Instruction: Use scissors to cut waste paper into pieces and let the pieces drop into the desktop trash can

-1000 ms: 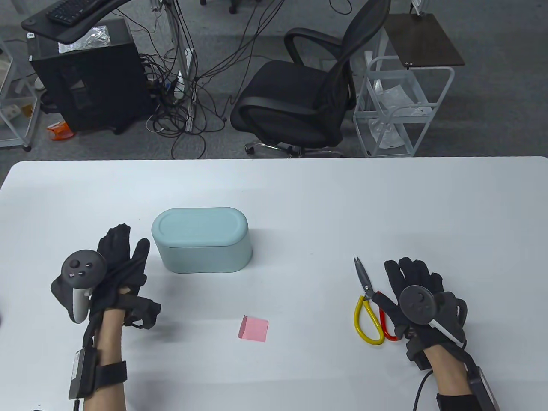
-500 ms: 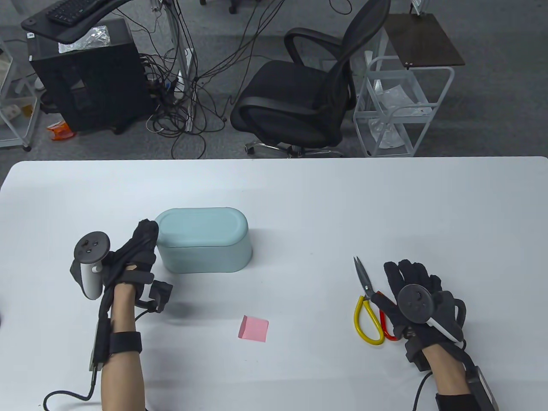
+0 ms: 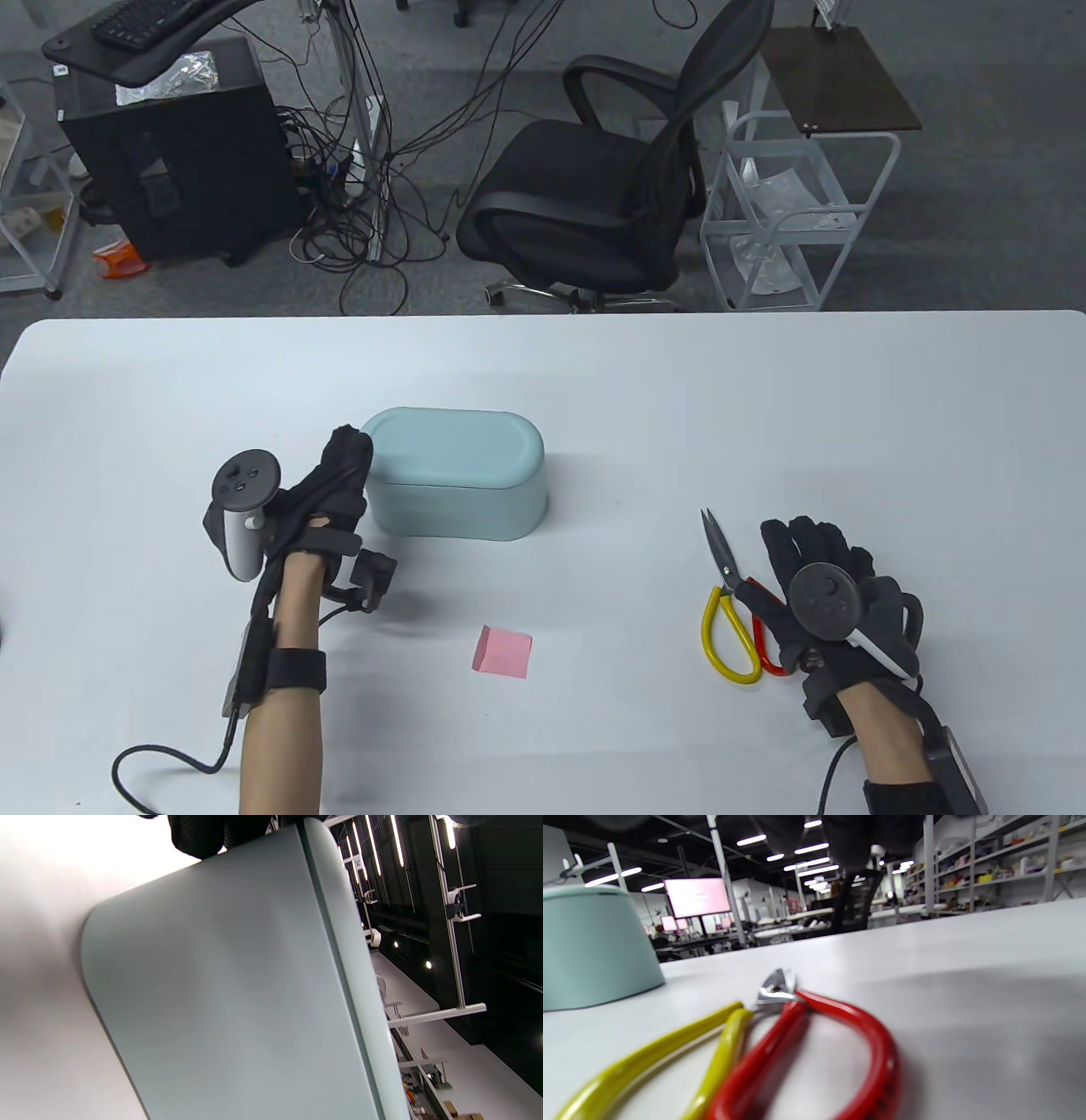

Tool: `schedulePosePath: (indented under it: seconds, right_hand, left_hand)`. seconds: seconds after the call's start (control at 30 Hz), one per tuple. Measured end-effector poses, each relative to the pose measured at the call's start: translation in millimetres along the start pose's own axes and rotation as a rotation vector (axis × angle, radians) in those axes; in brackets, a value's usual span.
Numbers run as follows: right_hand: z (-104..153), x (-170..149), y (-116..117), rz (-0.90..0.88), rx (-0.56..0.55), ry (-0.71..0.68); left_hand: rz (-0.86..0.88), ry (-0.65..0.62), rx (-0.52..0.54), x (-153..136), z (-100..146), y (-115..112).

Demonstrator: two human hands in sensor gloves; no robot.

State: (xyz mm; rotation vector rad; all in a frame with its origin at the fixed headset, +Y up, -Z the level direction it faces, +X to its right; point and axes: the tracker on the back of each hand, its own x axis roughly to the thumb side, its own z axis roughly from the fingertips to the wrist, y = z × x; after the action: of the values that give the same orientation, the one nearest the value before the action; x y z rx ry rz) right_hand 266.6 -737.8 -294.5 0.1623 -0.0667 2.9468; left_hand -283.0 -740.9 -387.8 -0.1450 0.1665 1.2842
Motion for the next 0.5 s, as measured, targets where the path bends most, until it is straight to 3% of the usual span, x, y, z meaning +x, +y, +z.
schedulePosePath:
  seconds: [0.5]
  right_hand:
    - [0, 1, 1, -0.006, 0.005, -0.008]
  left_hand:
    - [-0.049, -0.045, -0.145, 19, 1, -66]
